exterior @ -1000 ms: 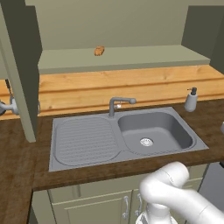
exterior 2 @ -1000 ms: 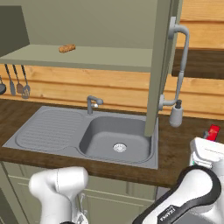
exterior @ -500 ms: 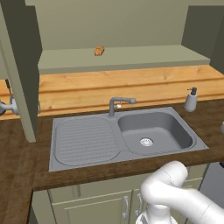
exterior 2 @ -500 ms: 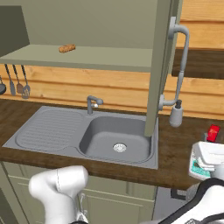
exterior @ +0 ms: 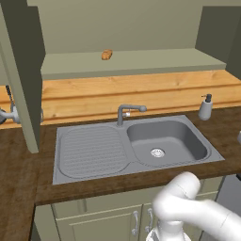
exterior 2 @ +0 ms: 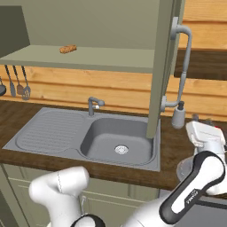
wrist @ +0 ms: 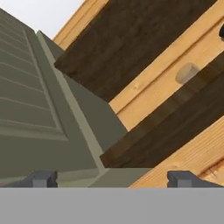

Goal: Pick the boxed food and place it on the digital scale for weighing, and close the cabinet.

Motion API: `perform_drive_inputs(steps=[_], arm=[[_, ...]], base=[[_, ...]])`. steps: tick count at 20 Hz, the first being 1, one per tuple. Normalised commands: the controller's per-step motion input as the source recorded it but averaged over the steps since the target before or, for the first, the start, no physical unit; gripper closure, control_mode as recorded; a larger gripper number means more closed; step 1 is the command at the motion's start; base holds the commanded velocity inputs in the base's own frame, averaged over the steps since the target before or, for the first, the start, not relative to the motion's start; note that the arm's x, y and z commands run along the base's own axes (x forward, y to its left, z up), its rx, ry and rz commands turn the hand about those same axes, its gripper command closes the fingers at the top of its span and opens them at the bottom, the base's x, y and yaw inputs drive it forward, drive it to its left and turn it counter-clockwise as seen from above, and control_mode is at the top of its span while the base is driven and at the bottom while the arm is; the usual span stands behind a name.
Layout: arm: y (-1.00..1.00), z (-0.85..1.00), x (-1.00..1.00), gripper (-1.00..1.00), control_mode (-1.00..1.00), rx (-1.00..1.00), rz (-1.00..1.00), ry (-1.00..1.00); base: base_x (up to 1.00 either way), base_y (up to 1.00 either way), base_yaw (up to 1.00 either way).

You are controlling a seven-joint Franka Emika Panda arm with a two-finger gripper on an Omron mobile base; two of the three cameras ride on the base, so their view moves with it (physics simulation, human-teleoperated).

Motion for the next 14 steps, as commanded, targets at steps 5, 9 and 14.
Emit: perform_drive_inputs(steps=[5, 9, 14], arm=[[-0.22, 0.29, 0.13, -1.00, -1.00, 0.11, 0.27, -0.02], [0.77, 0.26, -0.18, -1.00, -1.00, 0.02, 0.28, -0.11], [1.00, -0.02, -0.24, -1.00, -1.00, -0.02, 0.28, -0.23]], base=[[0.00, 0.00, 0.00], [0.00, 0.00, 0.00], [0.00, 0.00, 0.00]])
